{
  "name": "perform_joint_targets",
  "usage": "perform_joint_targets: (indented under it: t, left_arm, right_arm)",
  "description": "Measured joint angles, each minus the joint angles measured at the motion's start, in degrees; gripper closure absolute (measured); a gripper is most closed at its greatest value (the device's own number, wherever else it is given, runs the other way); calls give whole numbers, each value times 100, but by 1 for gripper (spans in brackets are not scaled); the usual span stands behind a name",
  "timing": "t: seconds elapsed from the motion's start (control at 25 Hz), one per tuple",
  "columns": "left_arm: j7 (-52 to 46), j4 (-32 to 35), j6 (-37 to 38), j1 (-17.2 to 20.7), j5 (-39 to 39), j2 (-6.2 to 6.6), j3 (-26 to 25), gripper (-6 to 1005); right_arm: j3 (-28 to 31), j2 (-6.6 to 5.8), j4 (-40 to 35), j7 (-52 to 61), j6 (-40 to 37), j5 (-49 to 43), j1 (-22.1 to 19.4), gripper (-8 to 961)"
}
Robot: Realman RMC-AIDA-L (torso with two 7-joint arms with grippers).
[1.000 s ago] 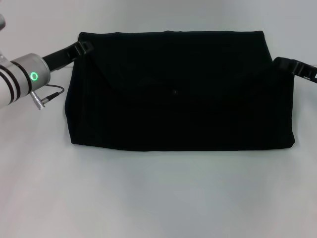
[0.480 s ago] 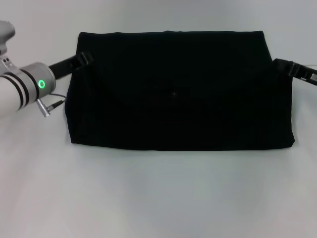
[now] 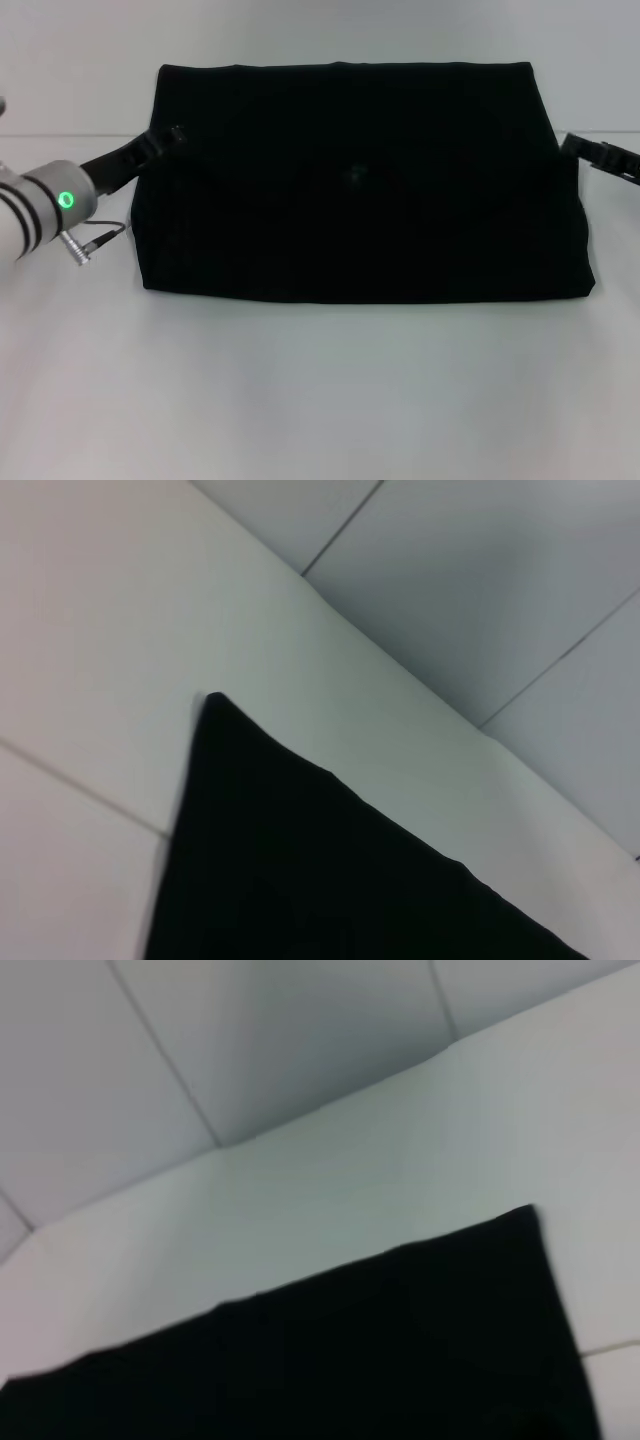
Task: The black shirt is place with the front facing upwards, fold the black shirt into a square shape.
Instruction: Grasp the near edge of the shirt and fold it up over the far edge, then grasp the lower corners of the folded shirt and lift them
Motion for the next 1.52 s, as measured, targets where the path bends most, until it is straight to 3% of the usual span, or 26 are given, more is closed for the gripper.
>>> perform_joint_targets:
  t: [0.2, 0.44, 0.56, 0.68, 0.84, 0.96, 1.08, 1.28, 1.52]
  left_arm:
    - [-184, -12, 713, 280, -105, 163, 33, 454]
    - [-405, -8, 1878, 540, -19, 462, 220, 450]
    - [-753, 0, 2364, 728, -5, 704, 634, 448]
    - [-807, 45, 2513, 880, -3, 816, 884, 446]
    - [-609, 130, 2511, 976, 11, 848, 1122, 443]
    - [-512, 163, 2393, 980, 114, 822, 1234, 341]
    - [-494, 170, 2223, 966, 165, 787, 1376, 239]
    - [-492, 166, 1992, 966, 167, 736, 1669, 158]
    - [-489, 136, 1736, 941, 336, 651, 1696, 159]
  right_arm:
    - [-28, -156, -11, -3, -463, 437, -226, 431]
    - [-16, -328, -34, 3, -1044, 470, -373, 292]
    - [-113, -424, -76, -298, -1893, 392, -541, 191]
    - [-301, -477, -95, -874, -2692, 303, -749, 73]
    - [-744, -447, -100, -1740, -3476, 190, -1071, 68]
    - [-1018, -365, -100, -2085, -3722, 137, -1232, 69]
    - [-1096, -274, -100, -2183, -3795, 129, -1320, 70]
    - [-1159, -223, -89, -2187, -3818, 121, -1381, 71]
    - [-1222, -224, -73, -2160, -3824, 120, -1405, 72]
